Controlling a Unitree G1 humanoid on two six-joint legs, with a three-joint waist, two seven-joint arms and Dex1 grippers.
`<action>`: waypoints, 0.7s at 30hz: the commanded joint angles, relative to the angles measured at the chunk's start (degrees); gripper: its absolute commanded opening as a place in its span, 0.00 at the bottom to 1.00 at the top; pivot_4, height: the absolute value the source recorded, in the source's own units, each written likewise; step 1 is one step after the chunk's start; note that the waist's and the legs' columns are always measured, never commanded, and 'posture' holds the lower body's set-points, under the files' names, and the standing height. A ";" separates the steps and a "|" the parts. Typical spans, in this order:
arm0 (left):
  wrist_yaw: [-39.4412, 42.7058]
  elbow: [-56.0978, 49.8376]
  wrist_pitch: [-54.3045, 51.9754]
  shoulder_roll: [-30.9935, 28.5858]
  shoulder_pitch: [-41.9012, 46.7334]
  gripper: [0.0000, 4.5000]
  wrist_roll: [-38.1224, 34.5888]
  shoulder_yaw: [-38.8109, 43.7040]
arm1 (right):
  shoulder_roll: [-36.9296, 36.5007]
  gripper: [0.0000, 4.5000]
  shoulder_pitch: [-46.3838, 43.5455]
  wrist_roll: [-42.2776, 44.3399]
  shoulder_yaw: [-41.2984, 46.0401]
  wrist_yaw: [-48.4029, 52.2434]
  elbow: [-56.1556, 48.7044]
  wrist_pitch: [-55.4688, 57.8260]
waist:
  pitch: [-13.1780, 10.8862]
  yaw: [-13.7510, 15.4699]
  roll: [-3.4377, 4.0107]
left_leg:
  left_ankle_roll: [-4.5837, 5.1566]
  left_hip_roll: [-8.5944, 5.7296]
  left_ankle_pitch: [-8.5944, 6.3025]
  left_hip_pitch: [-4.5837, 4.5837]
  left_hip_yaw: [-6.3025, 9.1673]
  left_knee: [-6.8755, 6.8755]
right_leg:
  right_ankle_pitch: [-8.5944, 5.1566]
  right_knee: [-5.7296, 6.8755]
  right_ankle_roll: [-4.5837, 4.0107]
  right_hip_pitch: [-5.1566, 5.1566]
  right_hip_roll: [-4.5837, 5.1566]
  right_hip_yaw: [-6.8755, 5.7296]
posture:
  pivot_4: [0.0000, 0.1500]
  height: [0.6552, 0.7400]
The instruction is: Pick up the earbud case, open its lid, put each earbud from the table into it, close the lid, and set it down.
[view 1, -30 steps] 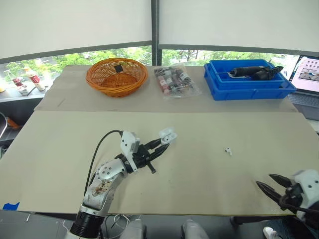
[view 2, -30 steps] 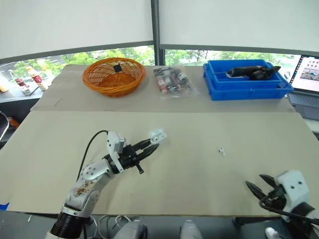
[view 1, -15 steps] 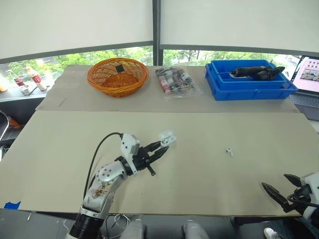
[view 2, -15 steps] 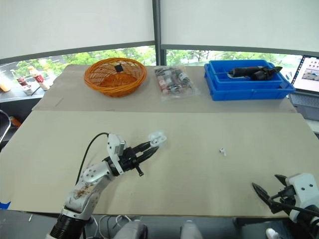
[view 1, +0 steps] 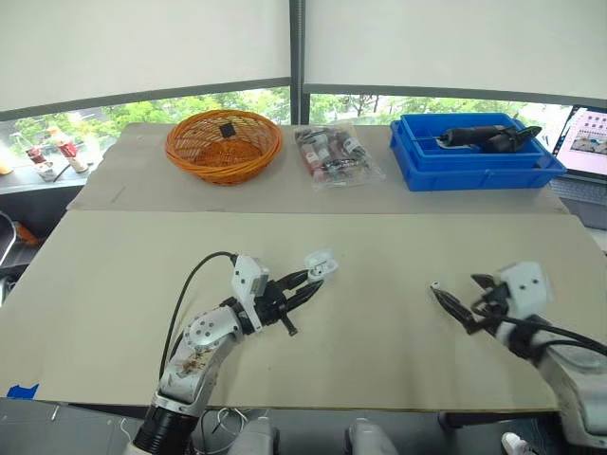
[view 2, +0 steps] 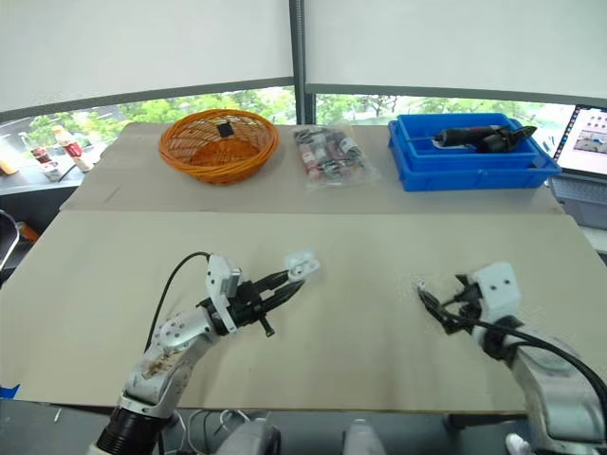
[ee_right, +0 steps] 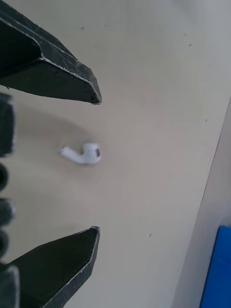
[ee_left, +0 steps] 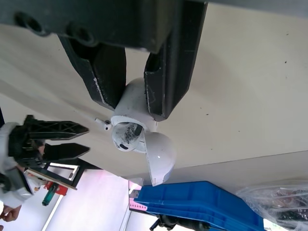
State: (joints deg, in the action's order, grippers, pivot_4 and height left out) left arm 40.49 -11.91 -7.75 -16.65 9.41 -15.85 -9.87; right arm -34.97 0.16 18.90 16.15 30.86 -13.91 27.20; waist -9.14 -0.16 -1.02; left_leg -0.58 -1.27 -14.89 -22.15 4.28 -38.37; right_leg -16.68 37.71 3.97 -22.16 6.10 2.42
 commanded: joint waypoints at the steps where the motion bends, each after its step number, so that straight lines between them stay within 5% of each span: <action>1: 0.09 -1.71 0.98 -0.07 0.61 0.12 -0.23 0.21 | 0.20 1.00 -3.30 -1.41 -1.34 -0.70 3.54 -0.28 | 0.00 0.00 0.00 | 0.00 0.00 0.00 -0.01 0.00 0.00 | 0.00 0.00 0.00 0.00 0.00 -0.02 | 1.00 1.00; 9: -0.16 -2.68 0.51 -0.51 -0.02 0.12 -0.28 0.31 | 1.78 1.00 -5.86 -3.92 -4.41 -1.10 11.04 -1.98 | 0.01 -0.23 0.01 | 0.00 0.01 0.00 0.01 -0.03 0.01 | 0.00 0.02 0.00 -0.02 0.00 0.01 | 1.00 1.00; 21: -0.21 -2.92 0.51 -0.97 -0.26 0.12 -0.47 0.21 | 2.24 0.12 -3.48 -2.15 -4.14 -0.69 7.08 3.04 | 0.01 -0.31 0.02 | 0.00 0.01 0.00 0.04 0.04 0.01 | 0.00 0.05 0.00 0.00 -0.01 0.00 | 1.00 1.00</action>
State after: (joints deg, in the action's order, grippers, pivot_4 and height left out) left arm 40.23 -11.94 -7.82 -17.55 9.02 -15.86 -9.87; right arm -32.38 -4.68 16.09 12.31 29.41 -5.50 28.41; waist -9.13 -0.47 -1.00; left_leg -0.57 -1.26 -14.89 -22.11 4.32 -38.36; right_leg -16.68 37.75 3.96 -22.16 6.09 2.42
